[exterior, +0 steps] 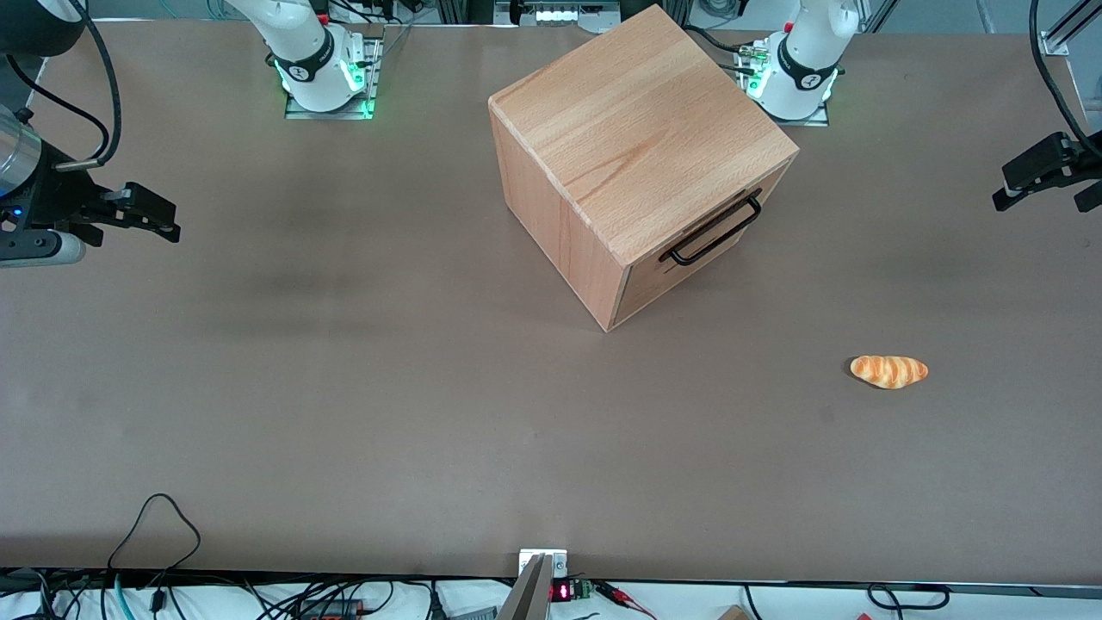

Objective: Open top drawer with left arm

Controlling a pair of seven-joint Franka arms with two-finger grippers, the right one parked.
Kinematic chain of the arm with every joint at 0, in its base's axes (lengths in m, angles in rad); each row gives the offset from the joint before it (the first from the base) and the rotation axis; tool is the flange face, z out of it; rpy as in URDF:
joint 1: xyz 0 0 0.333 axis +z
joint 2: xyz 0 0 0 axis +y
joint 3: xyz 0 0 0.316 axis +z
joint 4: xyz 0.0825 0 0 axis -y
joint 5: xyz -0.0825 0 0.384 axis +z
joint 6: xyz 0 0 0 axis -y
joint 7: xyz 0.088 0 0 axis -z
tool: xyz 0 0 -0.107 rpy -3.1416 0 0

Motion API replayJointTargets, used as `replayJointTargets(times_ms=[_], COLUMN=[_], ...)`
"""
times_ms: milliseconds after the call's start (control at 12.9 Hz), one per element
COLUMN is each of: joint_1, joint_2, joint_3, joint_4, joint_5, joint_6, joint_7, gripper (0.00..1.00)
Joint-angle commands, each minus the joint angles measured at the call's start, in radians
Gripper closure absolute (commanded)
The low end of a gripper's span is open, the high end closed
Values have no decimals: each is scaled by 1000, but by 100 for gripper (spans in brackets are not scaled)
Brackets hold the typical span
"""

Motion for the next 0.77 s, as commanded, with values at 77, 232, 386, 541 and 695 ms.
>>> replayJointTargets(times_ms=[77, 232, 386, 541, 695], joint_1=[-8, -8, -8, -8, -11], joint_2=[14, 13, 11, 13, 13], joint_3=[2, 0, 2, 2, 0], joint_4=[28, 27, 28, 25, 22], joint_5=[11, 13, 11, 10, 7], joint_6=[-20, -20, -20, -21, -21], joint_7=[12, 12, 19, 19, 13], gripper=[0, 0, 0, 0, 0])
